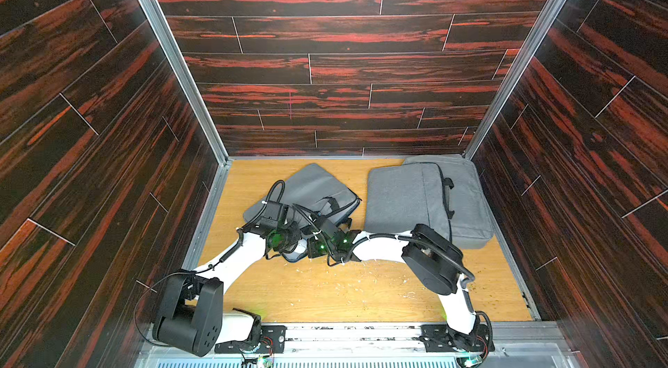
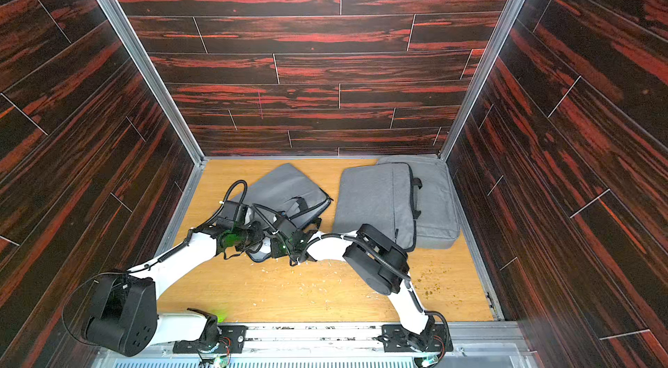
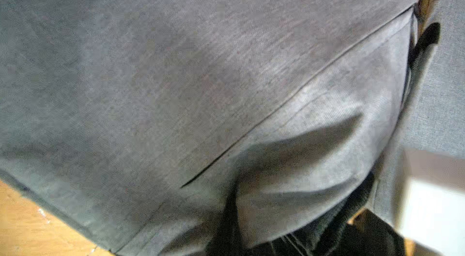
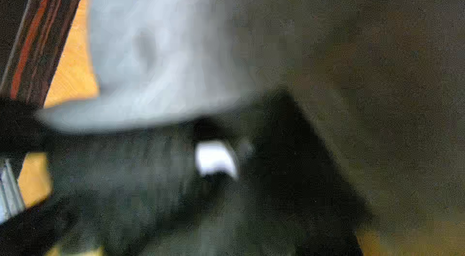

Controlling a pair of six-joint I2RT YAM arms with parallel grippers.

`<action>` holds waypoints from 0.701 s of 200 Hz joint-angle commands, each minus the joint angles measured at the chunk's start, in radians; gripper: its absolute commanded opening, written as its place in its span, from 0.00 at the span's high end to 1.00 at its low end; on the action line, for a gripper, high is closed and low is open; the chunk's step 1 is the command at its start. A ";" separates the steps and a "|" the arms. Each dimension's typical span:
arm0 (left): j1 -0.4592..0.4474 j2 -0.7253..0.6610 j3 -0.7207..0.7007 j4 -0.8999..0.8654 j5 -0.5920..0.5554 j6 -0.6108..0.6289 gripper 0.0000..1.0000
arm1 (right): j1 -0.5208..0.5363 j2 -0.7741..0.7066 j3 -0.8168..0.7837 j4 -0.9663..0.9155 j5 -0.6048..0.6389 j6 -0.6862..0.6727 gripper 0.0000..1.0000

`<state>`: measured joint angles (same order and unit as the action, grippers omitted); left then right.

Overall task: Put the mouse into the laptop bag
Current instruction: Close the zippered laptop bag at the center of the board.

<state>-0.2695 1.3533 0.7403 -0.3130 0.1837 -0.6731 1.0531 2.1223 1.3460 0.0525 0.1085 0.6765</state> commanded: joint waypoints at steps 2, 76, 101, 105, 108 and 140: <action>-0.004 -0.001 -0.014 -0.023 0.027 -0.006 1.00 | 0.000 0.101 0.079 0.010 -0.069 0.025 1.00; -0.004 0.012 -0.012 -0.030 0.023 -0.001 1.00 | 0.005 0.049 0.042 0.073 -0.103 0.020 1.00; -0.003 0.000 -0.023 -0.035 0.019 0.000 1.00 | -0.034 -0.113 -0.128 0.045 -0.013 -0.026 0.94; -0.002 -0.004 -0.024 -0.038 0.019 0.000 1.00 | -0.041 -0.141 -0.157 0.037 0.004 -0.033 0.94; -0.002 -0.007 -0.025 -0.040 0.018 0.000 1.00 | -0.045 -0.160 -0.177 0.028 0.018 -0.040 0.93; 0.000 -0.080 -0.061 -0.074 -0.014 -0.015 0.84 | -0.095 -0.346 -0.317 -0.072 0.176 -0.111 0.85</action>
<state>-0.2687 1.3415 0.7231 -0.3141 0.1791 -0.6689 0.9977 1.9255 1.0946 0.0692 0.1329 0.6308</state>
